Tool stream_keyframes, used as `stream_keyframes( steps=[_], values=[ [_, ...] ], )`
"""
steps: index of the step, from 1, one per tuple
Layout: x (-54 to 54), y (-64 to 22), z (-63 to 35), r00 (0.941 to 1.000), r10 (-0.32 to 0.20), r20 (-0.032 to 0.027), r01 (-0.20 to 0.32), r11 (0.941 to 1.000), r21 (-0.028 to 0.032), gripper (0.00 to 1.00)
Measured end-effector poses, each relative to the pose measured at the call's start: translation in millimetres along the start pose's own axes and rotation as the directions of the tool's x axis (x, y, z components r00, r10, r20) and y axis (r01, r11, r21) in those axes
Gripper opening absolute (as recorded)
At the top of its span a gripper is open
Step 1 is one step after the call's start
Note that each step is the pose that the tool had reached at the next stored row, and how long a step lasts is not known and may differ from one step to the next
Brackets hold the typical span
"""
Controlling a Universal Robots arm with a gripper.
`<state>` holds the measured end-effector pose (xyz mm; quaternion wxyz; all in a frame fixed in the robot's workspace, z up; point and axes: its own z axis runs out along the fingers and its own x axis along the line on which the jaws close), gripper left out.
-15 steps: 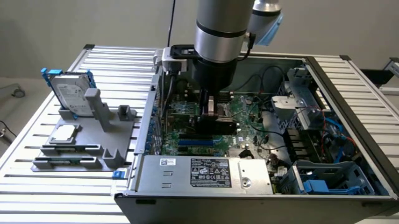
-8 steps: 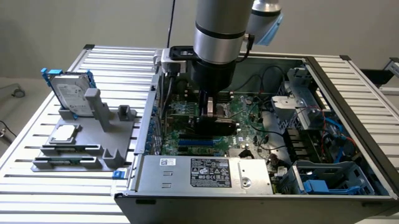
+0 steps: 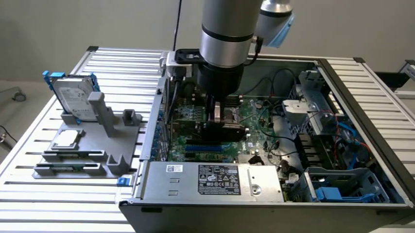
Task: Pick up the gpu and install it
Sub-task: 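Insert the gpu into the slot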
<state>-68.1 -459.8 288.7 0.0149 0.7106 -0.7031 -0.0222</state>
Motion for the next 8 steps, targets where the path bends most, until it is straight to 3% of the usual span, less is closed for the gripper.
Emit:
stream_keyframes(
  steps=[8],
  values=[
    [1.3,1.6,4.8,1.0,-0.003,-0.0005,0.003,1.0,-0.0001,0.26]
  ],
)
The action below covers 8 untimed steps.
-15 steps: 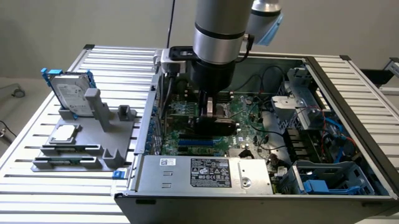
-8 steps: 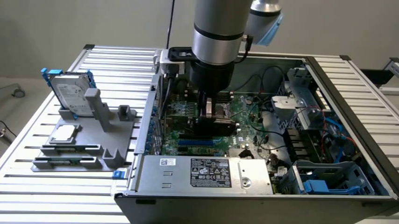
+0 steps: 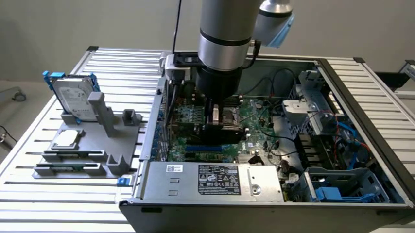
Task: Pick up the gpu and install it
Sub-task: 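Insert the gpu into the slot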
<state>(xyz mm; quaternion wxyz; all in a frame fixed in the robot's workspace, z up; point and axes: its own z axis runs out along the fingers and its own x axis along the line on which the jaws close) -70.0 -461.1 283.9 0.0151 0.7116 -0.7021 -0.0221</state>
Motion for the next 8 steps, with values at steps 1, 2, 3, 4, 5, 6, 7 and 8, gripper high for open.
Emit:
stream_keyframes(
  steps=[1,2,3,4,5,6,7,8],
  values=[
    [0.1,0.1,0.2,1.0,0.0,-0.0001,0.0,1.0,-0.0001,0.26],
    [0.1,0.2,0.3,1.0,0.0,-0.0001,0.0,1.0,-0.0001,0.26],
    [0.1,0.2,0.3,1.0,0.0,-0.0001,0.0,1.0,0.0,0.26],
    [0.4,0.3,0.5,1.0,0.0,0.0,0.0,1.0,0.0,0.26],
    [0.4,0.6,1.1,1.0,0.0,0.0002,0.0,1.0,0.0001,0.26],
    [0.4,1.1,2.0,1.0,0.0,0.0001,0.0,1.0,0.0001,0.26],
    [0.4,1.6,3.2,1.0,0.0,-0.0001,0.0,1.0,0.0,0.26],
    [0.4,2.5,4.6,1.0,0.0,-0.0001,0.0,1.0,0.0,0.26]
  ],
)
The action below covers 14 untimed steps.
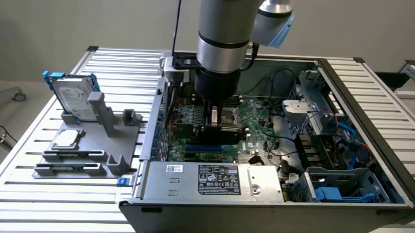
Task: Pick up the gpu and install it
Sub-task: 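Insert the gpu into the slot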
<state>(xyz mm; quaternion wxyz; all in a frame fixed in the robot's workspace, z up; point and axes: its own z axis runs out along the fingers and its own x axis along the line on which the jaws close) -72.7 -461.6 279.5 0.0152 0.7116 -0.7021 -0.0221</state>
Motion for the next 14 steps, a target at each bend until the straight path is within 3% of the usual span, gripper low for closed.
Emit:
stream_keyframes(
  steps=[14],
  values=[
    [0.0,3.2,7.4,1.0,0.0,0.0,0.0,1.0,0.0,0.26]
  ],
)
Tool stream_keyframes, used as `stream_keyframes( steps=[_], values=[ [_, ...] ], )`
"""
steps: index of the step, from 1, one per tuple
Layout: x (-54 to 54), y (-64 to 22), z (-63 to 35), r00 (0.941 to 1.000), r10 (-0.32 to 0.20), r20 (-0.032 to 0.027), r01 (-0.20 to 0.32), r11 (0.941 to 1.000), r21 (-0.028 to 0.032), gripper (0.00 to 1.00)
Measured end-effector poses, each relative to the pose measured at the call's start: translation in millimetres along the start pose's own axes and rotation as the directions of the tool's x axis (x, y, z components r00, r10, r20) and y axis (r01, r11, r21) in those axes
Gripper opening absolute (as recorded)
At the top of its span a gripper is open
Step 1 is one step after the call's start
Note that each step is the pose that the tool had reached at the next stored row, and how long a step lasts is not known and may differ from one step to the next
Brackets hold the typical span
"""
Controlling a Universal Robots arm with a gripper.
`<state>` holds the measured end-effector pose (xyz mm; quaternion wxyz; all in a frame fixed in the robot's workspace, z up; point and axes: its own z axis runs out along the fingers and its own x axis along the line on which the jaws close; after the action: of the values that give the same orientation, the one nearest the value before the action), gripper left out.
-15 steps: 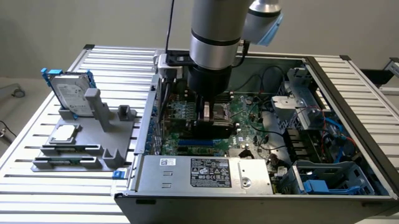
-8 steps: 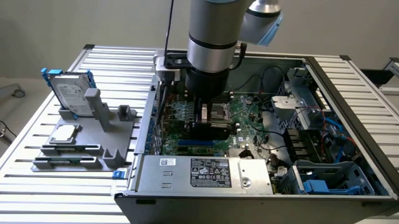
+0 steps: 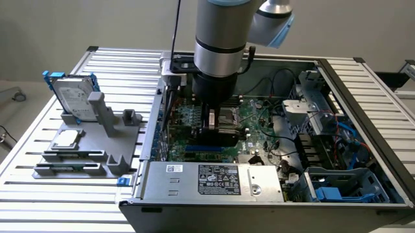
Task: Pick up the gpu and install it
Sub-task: 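Insert the gpu into the slot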
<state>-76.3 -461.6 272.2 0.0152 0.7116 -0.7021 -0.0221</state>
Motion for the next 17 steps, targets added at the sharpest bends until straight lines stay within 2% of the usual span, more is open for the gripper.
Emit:
stream_keyframes(
  steps=[17],
  values=[
    [0.1,1.2,8.0,1.0,0.0,-0.0004,0.0,1.0,-0.0002,0.26]
  ],
)
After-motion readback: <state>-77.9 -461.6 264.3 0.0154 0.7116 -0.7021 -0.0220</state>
